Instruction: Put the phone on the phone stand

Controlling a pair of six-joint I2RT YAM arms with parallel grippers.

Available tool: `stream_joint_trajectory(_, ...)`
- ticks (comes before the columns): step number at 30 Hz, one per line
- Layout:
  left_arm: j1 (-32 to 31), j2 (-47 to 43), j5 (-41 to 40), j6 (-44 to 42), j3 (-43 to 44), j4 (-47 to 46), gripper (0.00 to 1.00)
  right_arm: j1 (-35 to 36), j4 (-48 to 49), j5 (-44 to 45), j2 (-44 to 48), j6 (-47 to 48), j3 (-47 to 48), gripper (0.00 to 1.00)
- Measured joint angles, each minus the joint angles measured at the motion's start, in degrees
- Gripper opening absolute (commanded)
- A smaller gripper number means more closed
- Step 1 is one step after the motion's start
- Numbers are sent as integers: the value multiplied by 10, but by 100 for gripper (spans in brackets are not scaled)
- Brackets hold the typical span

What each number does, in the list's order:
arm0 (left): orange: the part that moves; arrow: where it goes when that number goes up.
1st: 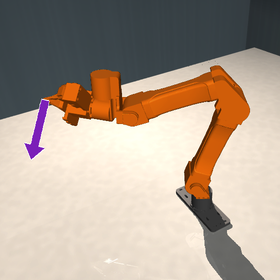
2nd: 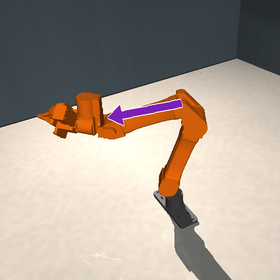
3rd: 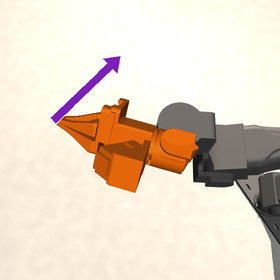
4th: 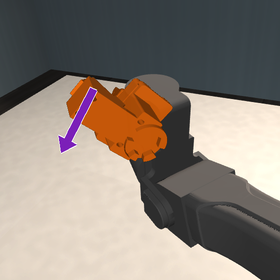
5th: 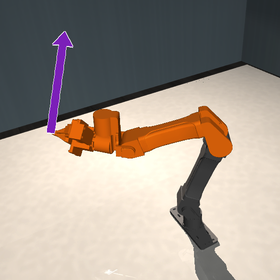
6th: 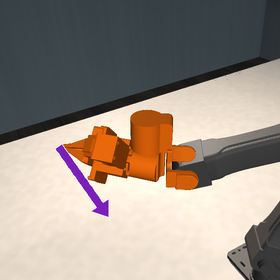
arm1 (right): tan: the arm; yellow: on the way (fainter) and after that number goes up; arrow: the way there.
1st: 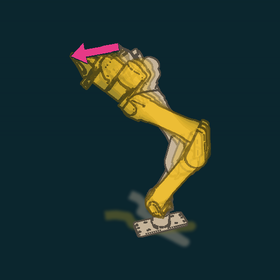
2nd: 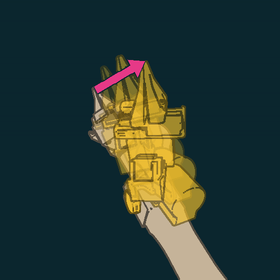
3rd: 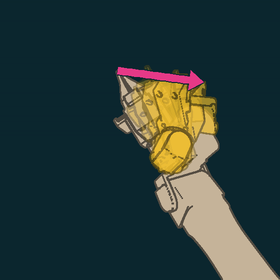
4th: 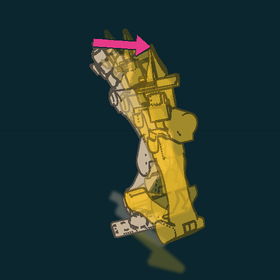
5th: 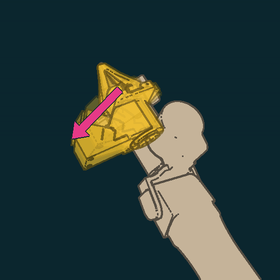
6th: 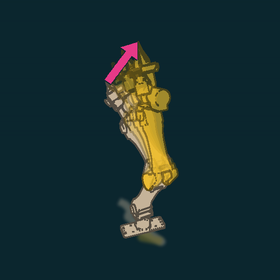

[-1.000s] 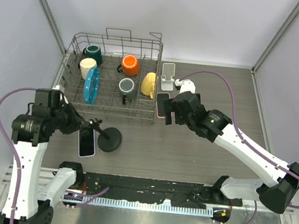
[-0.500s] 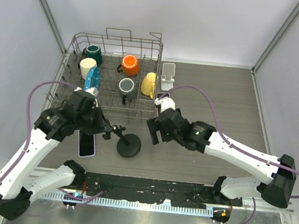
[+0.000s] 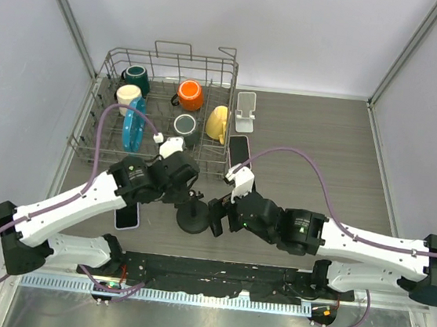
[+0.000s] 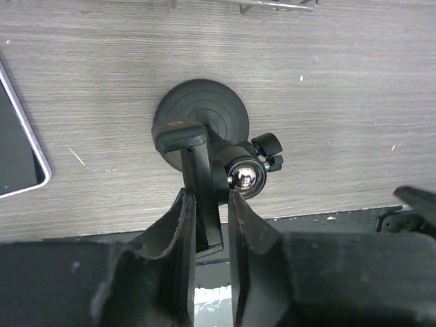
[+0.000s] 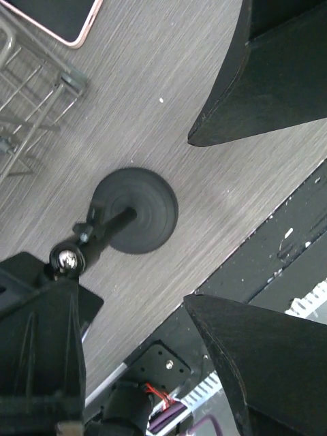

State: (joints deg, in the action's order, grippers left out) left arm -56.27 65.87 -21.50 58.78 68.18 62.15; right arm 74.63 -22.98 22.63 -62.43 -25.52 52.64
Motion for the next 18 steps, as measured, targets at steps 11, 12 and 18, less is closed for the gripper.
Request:
stream_joint_trajectory(11, -3, -132, -16, 12, -40, -87, 94, 139, 122, 123, -44, -7, -20, 95)
stream_joint_trajectory(12, -3, -148, -18, 11, -41, -88, 94, 153, 129, 147, -59, -5, -17, 95)
stream_joint_trajectory(18, -3, -284, -81, 12, -67, -82, 93, 192, 127, 275, -182, -7, 61, 89)
